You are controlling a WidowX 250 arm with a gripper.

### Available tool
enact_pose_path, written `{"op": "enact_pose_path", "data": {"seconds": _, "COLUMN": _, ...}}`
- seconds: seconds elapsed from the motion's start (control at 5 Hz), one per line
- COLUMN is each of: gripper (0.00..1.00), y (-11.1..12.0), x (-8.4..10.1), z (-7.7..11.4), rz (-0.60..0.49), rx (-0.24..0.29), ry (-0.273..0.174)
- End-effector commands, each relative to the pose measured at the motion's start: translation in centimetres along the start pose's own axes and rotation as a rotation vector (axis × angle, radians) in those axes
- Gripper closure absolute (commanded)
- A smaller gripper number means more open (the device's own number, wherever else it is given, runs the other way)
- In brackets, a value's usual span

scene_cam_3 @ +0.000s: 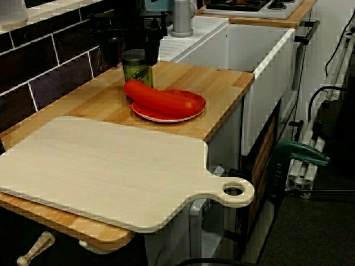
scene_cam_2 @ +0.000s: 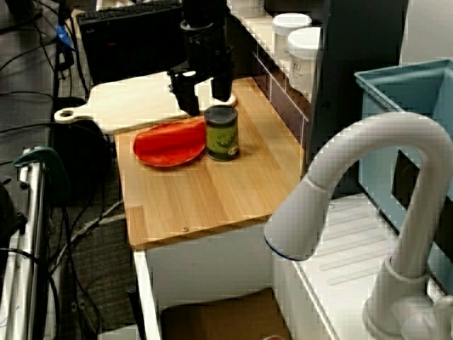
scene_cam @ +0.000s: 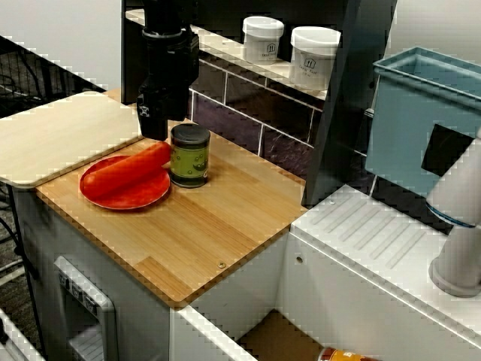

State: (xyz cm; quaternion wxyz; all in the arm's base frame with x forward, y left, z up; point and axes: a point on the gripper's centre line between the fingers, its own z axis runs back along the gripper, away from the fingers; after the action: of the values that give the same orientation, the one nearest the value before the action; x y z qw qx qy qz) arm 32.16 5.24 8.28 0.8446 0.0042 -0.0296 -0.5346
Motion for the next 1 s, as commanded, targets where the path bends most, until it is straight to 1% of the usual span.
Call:
{"op": "enact_pose_path", "data": {"seconds": 0.0, "gripper": 0.0, "y": 0.0, "x": 0.0, "z": 0.0, "rz": 0.0, "rx": 0.0, "ry": 0.0}}
{"op": "enact_pose_path", "data": {"seconds": 0.2, "gripper": 0.0, "y": -0.3, "x": -0.2, "z": 0.1, "rz": 0.008, "rx": 0.041, "ry": 0.028}}
{"op": "enact_pose_path", "data": {"seconds": 0.6, "gripper": 0.0, "y": -0.3, "x": -0.2, "z": 0.1, "rz": 0.008, "rx": 0.041, "ry": 0.028}}
{"op": "enact_pose_path", "data": {"seconds": 0.8, "gripper": 0.0, "y": -1.0, "x": 0.7, "z": 1.0, "rz": -0.033, "rx": 0.025, "ry": -0.029}}
